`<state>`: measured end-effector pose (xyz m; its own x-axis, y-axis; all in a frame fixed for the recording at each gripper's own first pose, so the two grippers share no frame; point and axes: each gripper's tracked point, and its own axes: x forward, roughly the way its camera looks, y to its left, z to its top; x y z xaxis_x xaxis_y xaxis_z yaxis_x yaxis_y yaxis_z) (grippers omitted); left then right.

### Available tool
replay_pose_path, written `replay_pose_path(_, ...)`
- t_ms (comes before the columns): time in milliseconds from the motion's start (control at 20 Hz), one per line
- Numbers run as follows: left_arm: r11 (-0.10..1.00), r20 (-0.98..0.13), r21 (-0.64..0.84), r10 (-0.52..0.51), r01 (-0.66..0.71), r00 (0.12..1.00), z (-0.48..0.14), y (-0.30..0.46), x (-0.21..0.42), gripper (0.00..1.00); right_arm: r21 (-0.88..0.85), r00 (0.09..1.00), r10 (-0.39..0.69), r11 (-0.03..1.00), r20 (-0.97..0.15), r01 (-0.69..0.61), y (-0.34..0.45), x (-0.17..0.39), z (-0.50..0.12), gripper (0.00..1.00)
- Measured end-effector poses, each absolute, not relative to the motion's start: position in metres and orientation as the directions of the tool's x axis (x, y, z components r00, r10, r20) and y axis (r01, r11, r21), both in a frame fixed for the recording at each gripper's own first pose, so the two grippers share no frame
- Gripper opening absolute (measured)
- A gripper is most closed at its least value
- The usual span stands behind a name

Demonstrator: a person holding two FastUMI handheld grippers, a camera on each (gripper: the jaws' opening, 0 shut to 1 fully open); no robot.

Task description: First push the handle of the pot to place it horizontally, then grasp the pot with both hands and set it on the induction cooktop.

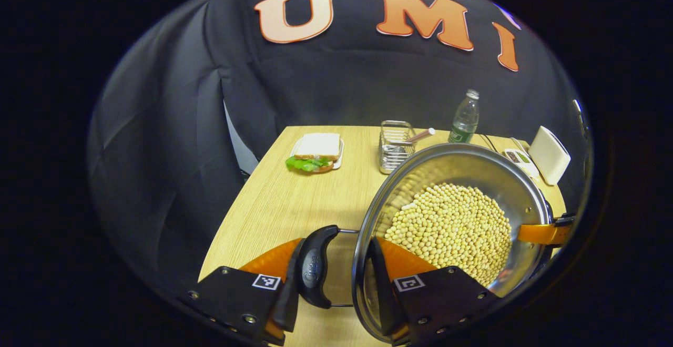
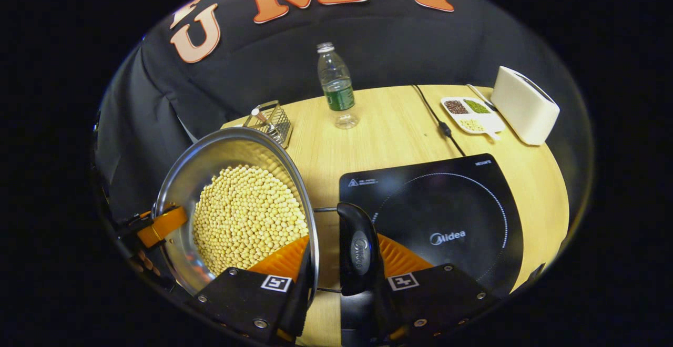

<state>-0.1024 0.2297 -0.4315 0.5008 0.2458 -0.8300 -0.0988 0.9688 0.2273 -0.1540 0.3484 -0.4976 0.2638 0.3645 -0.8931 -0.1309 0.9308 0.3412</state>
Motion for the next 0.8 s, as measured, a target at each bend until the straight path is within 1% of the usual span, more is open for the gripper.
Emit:
replay_pose_path(50, 0.970, -0.830, 0.228, 0.240, -0.086, 0.504, -0.429, 0.226, -0.101, 0.62, 0.340, 0.269, 0.361, 0.932, -0.893, -0.123, 0.345, -0.155, -0.496, 0.52)
replay_pose_path(200, 0.974, -0.830, 0.220, 0.219, -0.060, 0.512, -0.435, 0.216, -0.096, 0.63, 0.327, 0.291, 0.342, 0.940, -0.893, -0.101, 0.329, -0.150, -0.491, 0.52)
replay_pose_path(250, 0.975, -0.830, 0.218, 0.212, -0.050, 0.516, -0.437, 0.214, -0.093, 0.63, 0.322, 0.299, 0.336, 0.942, -0.893, -0.095, 0.323, -0.151, -0.489, 0.48)
replay_pose_path(300, 0.975, -0.829, 0.217, 0.206, -0.039, 0.520, -0.439, 0.211, -0.092, 0.63, 0.317, 0.304, 0.329, 0.944, -0.894, -0.088, 0.318, -0.150, -0.487, 0.52)
replay_pose_path(500, 0.975, -0.821, 0.221, 0.179, 0.012, 0.543, -0.442, 0.204, -0.081, 0.63, 0.303, 0.328, 0.305, 0.951, -0.894, -0.058, 0.306, -0.151, -0.478, 0.52)
replay_pose_path(600, 0.975, -0.819, 0.219, 0.168, 0.028, 0.549, -0.445, 0.200, -0.077, 0.60, 0.298, 0.335, 0.295, 0.954, -0.895, -0.044, 0.306, -0.158, -0.476, 0.52)
replay_pose_path(650, 0.976, -0.820, 0.216, 0.162, 0.034, 0.549, -0.448, 0.196, -0.074, 0.60, 0.297, 0.337, 0.291, 0.954, -0.895, -0.035, 0.305, -0.159, -0.475, 0.52)
replay_pose_path(700, 0.976, -0.821, 0.214, 0.157, 0.042, 0.549, -0.451, 0.194, -0.073, 0.62, 0.293, 0.340, 0.286, 0.956, -0.896, -0.029, 0.306, -0.160, -0.475, 0.52)
replay_pose_path(800, 0.975, -0.823, 0.214, 0.146, 0.061, 0.549, -0.456, 0.193, -0.069, 0.62, 0.286, 0.346, 0.274, 0.958, -0.897, -0.018, 0.308, -0.163, -0.475, 0.52)
